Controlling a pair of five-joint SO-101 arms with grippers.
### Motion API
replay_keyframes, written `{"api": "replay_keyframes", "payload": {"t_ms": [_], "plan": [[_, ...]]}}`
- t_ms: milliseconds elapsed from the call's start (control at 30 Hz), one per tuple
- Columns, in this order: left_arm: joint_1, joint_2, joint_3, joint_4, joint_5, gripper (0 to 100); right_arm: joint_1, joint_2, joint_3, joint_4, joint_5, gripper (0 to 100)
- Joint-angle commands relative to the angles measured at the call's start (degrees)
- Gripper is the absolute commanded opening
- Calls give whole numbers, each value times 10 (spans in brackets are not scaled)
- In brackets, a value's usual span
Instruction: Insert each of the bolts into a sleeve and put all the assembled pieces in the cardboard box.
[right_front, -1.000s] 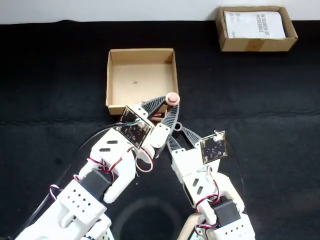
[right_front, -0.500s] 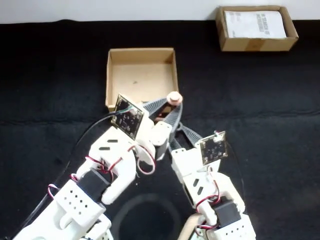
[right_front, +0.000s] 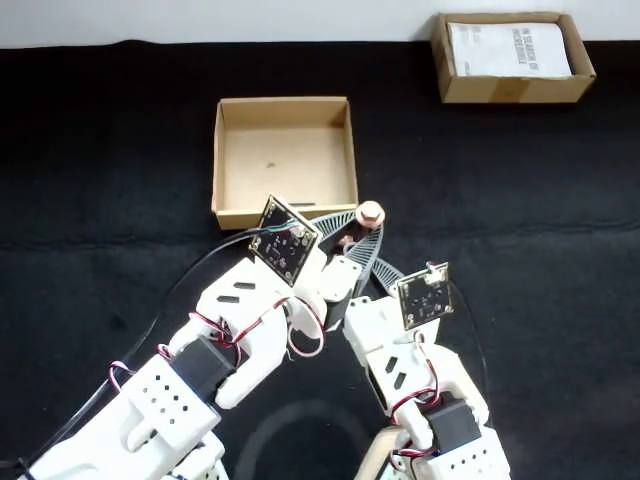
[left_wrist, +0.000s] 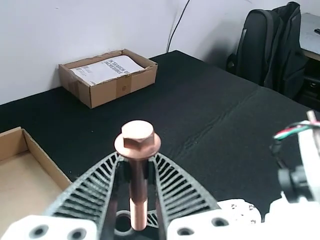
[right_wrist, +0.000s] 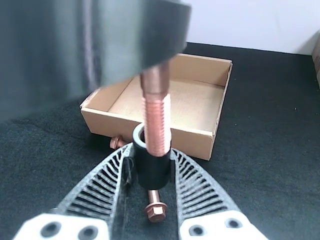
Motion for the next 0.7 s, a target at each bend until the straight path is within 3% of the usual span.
{"api": "replay_keyframes", "payload": {"t_ms": [0,667], "plan": [[-22,0,-47,0,-1,8,-3,-3,6,6,6,8],[-5,0,-1,13,2,8,-3,-6,2,11,6,8]]}}
